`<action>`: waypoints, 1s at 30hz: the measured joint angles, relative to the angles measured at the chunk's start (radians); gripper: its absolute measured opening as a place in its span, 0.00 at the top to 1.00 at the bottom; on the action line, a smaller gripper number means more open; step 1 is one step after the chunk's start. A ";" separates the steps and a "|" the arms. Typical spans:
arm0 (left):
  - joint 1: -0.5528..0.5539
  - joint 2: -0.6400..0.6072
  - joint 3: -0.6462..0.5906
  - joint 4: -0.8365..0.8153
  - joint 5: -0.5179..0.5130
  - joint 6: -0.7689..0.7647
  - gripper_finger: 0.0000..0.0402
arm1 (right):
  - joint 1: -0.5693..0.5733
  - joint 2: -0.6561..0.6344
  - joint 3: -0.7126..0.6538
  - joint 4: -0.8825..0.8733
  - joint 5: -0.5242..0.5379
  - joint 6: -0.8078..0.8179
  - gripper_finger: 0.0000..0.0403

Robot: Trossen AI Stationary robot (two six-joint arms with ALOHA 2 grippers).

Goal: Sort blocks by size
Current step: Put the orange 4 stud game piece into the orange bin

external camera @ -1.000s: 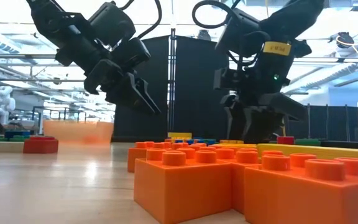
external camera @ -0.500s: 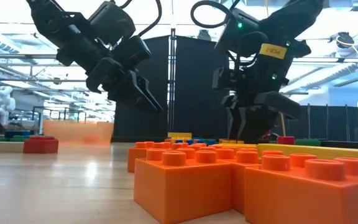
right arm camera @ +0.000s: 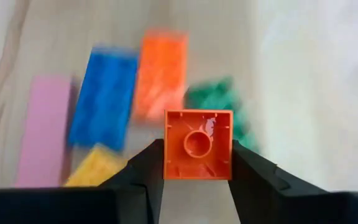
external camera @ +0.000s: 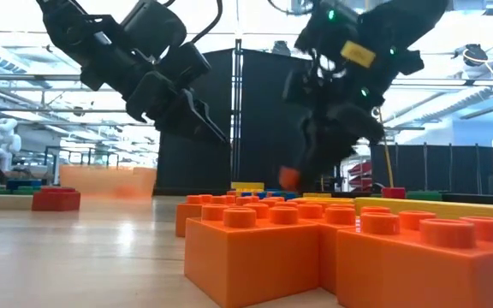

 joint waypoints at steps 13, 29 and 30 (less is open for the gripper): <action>0.000 0.000 0.000 0.150 0.000 0.001 0.44 | -0.013 -0.039 0.000 0.227 0.036 -0.076 0.66; 0.000 0.000 0.000 0.186 -0.052 0.036 0.41 | -0.013 -0.040 0.001 0.305 0.030 -0.118 0.66; 0.000 0.000 0.000 0.188 -0.052 0.036 0.41 | -0.013 -0.040 0.001 0.307 0.030 -0.120 0.66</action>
